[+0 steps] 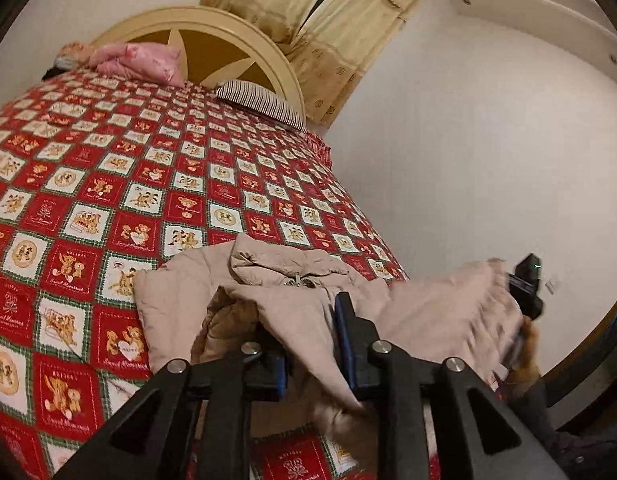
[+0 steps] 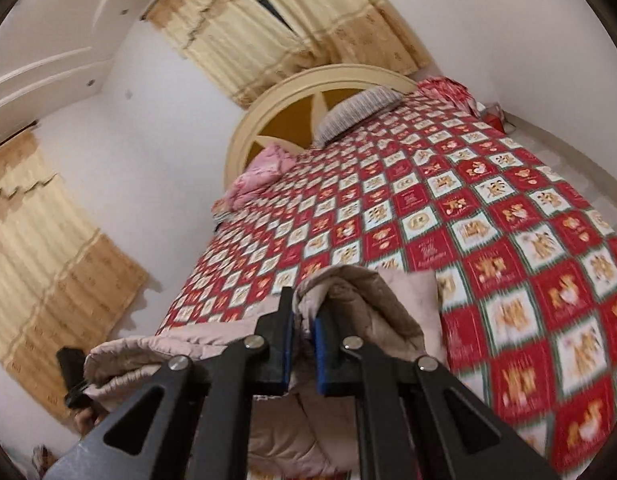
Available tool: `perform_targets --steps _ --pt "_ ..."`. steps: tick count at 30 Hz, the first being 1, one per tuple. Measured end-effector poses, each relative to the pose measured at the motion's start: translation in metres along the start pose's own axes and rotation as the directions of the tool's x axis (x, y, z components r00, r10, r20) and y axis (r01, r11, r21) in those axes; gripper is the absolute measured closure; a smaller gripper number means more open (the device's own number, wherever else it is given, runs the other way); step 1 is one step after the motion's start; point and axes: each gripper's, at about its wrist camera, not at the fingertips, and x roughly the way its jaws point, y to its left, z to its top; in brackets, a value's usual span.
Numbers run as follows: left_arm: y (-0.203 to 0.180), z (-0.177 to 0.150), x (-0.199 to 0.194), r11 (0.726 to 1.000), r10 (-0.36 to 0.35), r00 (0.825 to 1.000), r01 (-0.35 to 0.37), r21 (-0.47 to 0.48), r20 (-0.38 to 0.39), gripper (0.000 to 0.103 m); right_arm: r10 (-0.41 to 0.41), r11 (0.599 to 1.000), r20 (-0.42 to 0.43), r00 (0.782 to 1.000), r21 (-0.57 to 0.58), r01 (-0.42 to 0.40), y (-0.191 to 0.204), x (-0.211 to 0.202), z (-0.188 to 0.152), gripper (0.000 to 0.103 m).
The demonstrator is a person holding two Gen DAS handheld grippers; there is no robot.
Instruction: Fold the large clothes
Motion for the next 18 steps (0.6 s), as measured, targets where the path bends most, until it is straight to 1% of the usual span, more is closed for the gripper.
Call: perform_targets --steps 1,2,3,5,6,7,8,9,10,11,13,14,16,17,18 --pt "0.005 0.002 0.000 1.000 -0.018 1.000 0.018 -0.015 -0.015 0.078 -0.016 1.000 -0.007 1.000 0.011 0.016 -0.004 0.019 0.008 0.093" --pt "0.012 0.004 0.000 0.999 -0.036 0.999 0.035 -0.033 -0.030 0.078 -0.021 1.000 -0.011 1.000 0.016 0.021 -0.007 0.023 0.010 0.093" --pt "0.020 0.007 -0.003 0.998 -0.030 0.999 0.029 -0.049 -0.024 0.078 -0.035 0.999 -0.018 0.999 0.024 0.036 -0.012 0.038 0.014 0.093" --pt "0.028 0.010 -0.008 0.998 -0.007 1.000 0.007 -0.055 -0.005 0.076 -0.059 0.997 -0.034 0.998 0.042 0.061 -0.021 0.053 0.019 0.093" --pt "0.033 0.012 -0.012 0.998 0.033 0.999 -0.032 -0.055 0.011 0.072 -0.073 0.996 -0.045 0.996 0.051 0.075 -0.028 0.067 0.021 0.093" --pt "0.036 0.015 -0.016 0.992 0.114 0.992 -0.111 -0.055 0.051 0.053 -0.088 0.994 -0.054 0.995 0.056 0.091 -0.033 0.077 0.023 0.093" --pt "0.038 0.016 -0.021 0.978 0.205 0.973 -0.200 -0.054 0.109 0.032 -0.105 0.992 -0.063 0.993 0.059 0.108 -0.036 0.088 0.025 0.093" --pt "0.037 0.016 -0.022 0.965 0.263 0.952 -0.259 -0.046 0.158 0.026 -0.119 0.991 -0.071 0.990 0.057 0.124 -0.038 0.097 0.025 0.093" --pt "0.032 0.016 -0.017 0.950 0.310 0.932 -0.310 -0.032 0.188 0.025 -0.135 0.989 -0.081 0.988 0.052 0.139 -0.040 0.108 0.026 0.093" --pt "0.026 0.017 -0.010 0.944 0.327 0.925 -0.330 -0.016 0.192 0.025 -0.150 0.987 -0.089 0.985 0.044 0.154 -0.041 0.119 0.027 0.093" --pt "0.000 0.013 0.017 0.933 0.336 0.918 -0.356 0.062 0.210 0.025 -0.180 0.982 -0.109 0.978 0.033 0.185 -0.045 0.144 0.026 0.093" --pt "-0.017 0.009 0.035 0.918 0.345 0.914 -0.376 0.125 0.216 0.025 -0.200 0.979 -0.112 0.973 0.022 0.203 -0.046 0.155 0.026 0.093" --pt "-0.051 -0.001 0.078 0.865 0.377 0.901 -0.426 0.265 0.215 0.022 -0.247 0.969 -0.116 0.962 -0.002 0.248 -0.050 0.177 0.022 0.092" --pt "-0.065 -0.006 0.100 0.839 0.385 0.899 -0.436 0.327 0.211 0.020 -0.264 0.964 -0.109 0.958 -0.004 0.265 -0.051 0.182 0.022 0.092" --pt "-0.076 -0.012 0.124 0.806 0.395 0.896 -0.445 0.390 0.205 0.020 -0.283 0.959 -0.098 0.954 0.003 0.285 -0.054 0.187 0.020 0.090"
